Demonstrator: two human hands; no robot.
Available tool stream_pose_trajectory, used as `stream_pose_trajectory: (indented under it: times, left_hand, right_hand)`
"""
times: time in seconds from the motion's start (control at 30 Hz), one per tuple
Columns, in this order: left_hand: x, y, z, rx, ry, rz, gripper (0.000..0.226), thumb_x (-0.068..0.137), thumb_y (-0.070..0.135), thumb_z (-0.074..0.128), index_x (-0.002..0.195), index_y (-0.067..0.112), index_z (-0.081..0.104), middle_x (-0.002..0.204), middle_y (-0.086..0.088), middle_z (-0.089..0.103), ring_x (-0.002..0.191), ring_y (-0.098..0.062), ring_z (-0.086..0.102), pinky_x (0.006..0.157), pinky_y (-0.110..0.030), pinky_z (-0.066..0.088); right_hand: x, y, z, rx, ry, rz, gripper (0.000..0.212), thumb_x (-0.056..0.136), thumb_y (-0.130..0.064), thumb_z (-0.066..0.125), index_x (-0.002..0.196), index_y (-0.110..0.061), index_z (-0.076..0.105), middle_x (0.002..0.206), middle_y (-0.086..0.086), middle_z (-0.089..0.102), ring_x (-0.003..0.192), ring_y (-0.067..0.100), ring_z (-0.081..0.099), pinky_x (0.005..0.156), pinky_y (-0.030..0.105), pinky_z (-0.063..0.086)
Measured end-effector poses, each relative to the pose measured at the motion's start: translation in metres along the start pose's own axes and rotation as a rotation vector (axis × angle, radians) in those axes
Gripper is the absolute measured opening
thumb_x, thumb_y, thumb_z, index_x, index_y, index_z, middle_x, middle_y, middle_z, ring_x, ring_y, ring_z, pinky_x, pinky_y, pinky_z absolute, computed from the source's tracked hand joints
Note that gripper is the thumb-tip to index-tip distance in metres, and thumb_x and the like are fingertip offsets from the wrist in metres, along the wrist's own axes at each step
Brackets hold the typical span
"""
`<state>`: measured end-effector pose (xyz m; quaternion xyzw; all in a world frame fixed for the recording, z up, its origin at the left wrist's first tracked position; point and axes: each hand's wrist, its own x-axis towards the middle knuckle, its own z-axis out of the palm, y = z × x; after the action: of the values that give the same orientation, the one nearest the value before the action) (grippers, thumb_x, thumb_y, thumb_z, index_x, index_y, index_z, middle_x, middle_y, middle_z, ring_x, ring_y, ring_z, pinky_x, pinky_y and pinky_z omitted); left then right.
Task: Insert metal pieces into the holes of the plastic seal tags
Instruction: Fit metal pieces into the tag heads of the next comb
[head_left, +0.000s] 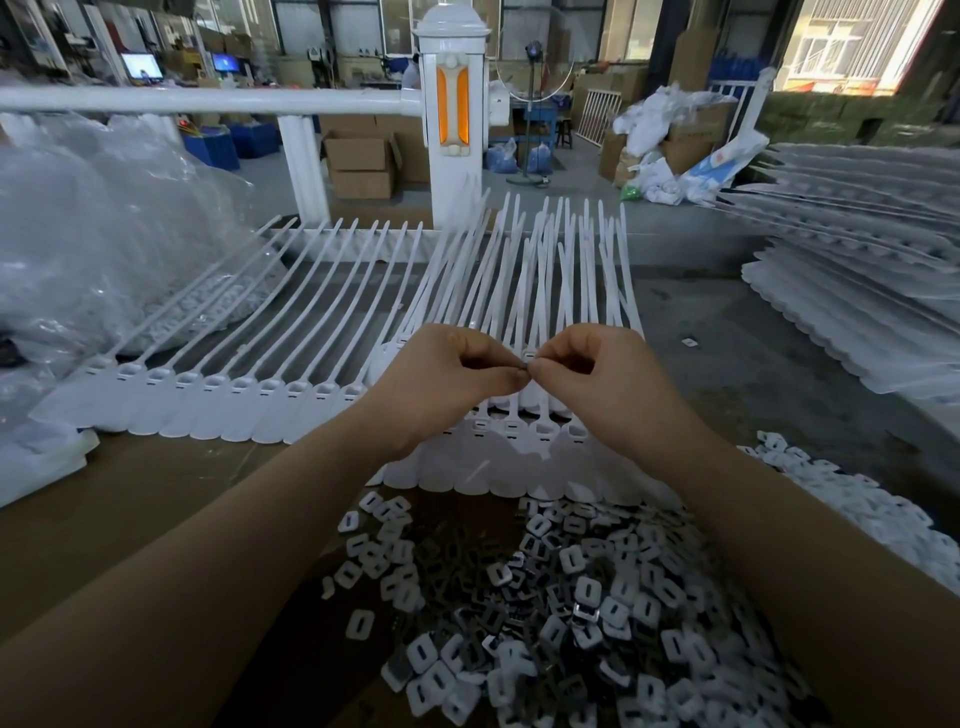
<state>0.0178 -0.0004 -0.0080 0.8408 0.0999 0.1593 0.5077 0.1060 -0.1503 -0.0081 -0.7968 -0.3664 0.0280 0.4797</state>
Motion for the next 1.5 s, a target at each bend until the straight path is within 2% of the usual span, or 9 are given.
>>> stream_pose_trajectory:
  times: [0.13, 0.23, 0.3, 0.37, 0.6, 0.97, 1.2, 1.33, 1.5]
  left_hand:
    - [0.002, -0.005, 0.000, 0.093, -0.006, 0.006, 0.002, 0.084, 0.025, 0.075, 0.085, 0.026, 0.077, 0.070, 0.011, 0.070, 0.055, 0.003, 0.055, 0.055, -0.010, 0.042]
    - [0.002, -0.010, 0.000, 0.291, -0.045, 0.021, 0.009, 0.082, 0.032, 0.076, 0.091, 0.032, 0.074, 0.090, 0.015, 0.067, 0.077, 0.015, 0.055, 0.062, -0.004, 0.039]
    - [0.003, -0.014, 0.001, 0.402, -0.070, 0.034, 0.013, 0.080, 0.039, 0.077, 0.092, 0.037, 0.073, 0.098, 0.014, 0.060, 0.095, 0.001, 0.051, 0.078, -0.016, 0.043]
    - [0.003, -0.015, 0.001, 0.426, -0.083, 0.020, 0.014, 0.079, 0.041, 0.078, 0.091, 0.040, 0.071, 0.100, 0.011, 0.057, 0.100, -0.013, 0.048, 0.084, -0.030, 0.045]
    - [0.003, -0.016, -0.001, 0.363, -0.099, -0.002, 0.013, 0.079, 0.036, 0.079, 0.090, 0.036, 0.072, 0.100, 0.005, 0.057, 0.084, -0.004, 0.052, 0.070, -0.020, 0.041]
    - [0.002, -0.015, 0.000, 0.334, -0.101, -0.002, 0.013, 0.079, 0.035, 0.079, 0.090, 0.034, 0.073, 0.100, 0.002, 0.057, 0.084, -0.008, 0.056, 0.078, -0.030, 0.054]
    - [0.000, -0.014, -0.001, 0.337, -0.104, -0.007, 0.014, 0.079, 0.035, 0.080, 0.090, 0.034, 0.073, 0.100, 0.003, 0.057, 0.084, -0.008, 0.057, 0.081, -0.034, 0.055]
    - [0.000, -0.013, -0.001, 0.338, -0.110, -0.015, 0.014, 0.079, 0.034, 0.080, 0.091, 0.033, 0.073, 0.102, 0.001, 0.057, 0.084, -0.010, 0.058, 0.081, -0.034, 0.055]
    - [0.000, -0.013, -0.002, 0.337, -0.119, -0.022, 0.014, 0.080, 0.034, 0.079, 0.092, 0.033, 0.072, 0.102, 0.002, 0.056, 0.083, -0.009, 0.057, 0.077, -0.029, 0.052]
  right_hand:
    - [0.001, 0.003, -0.002, 0.017, -0.032, 0.084, 0.014, 0.089, -0.018, 0.065, 0.076, -0.021, 0.066, 0.052, -0.021, 0.059, 0.044, -0.005, 0.053, 0.040, 0.009, 0.039]
    - [0.003, 0.006, -0.005, -0.102, -0.099, 0.148, 0.014, 0.086, -0.020, 0.067, 0.072, -0.021, 0.066, 0.053, -0.017, 0.062, 0.046, -0.004, 0.056, 0.048, 0.019, 0.045]
    - [0.003, 0.006, -0.005, -0.192, -0.142, 0.184, 0.014, 0.083, -0.021, 0.067, 0.070, -0.023, 0.068, 0.063, -0.010, 0.067, 0.058, 0.003, 0.061, 0.062, 0.032, 0.054]
    - [0.003, 0.005, -0.006, -0.220, -0.159, 0.209, 0.013, 0.081, -0.021, 0.067, 0.068, -0.023, 0.069, 0.068, -0.008, 0.068, 0.069, 0.011, 0.064, 0.073, 0.038, 0.057]
    - [0.001, 0.003, -0.010, -0.268, -0.265, 0.229, 0.007, 0.079, -0.024, 0.068, 0.072, -0.024, 0.070, 0.077, -0.005, 0.070, 0.081, 0.017, 0.066, 0.083, 0.046, 0.056]
    - [0.001, 0.001, -0.010, -0.331, -0.315, 0.229, 0.007, 0.075, -0.029, 0.075, 0.071, -0.026, 0.070, 0.079, -0.008, 0.070, 0.084, 0.012, 0.064, 0.089, 0.045, 0.052]
    - [0.001, 0.003, -0.011, -0.296, -0.321, 0.223, 0.010, 0.073, -0.029, 0.078, 0.073, -0.026, 0.069, 0.073, -0.007, 0.063, 0.075, 0.013, 0.060, 0.073, 0.037, 0.054]
    - [0.000, 0.003, -0.012, -0.272, -0.328, 0.212, 0.008, 0.076, -0.026, 0.075, 0.073, -0.029, 0.069, 0.079, -0.004, 0.067, 0.082, 0.018, 0.064, 0.085, 0.047, 0.056]
    - [0.001, 0.005, -0.011, -0.247, -0.289, 0.212, 0.014, 0.082, -0.020, 0.063, 0.073, -0.029, 0.067, 0.073, -0.013, 0.067, 0.085, 0.013, 0.064, 0.092, 0.047, 0.051]
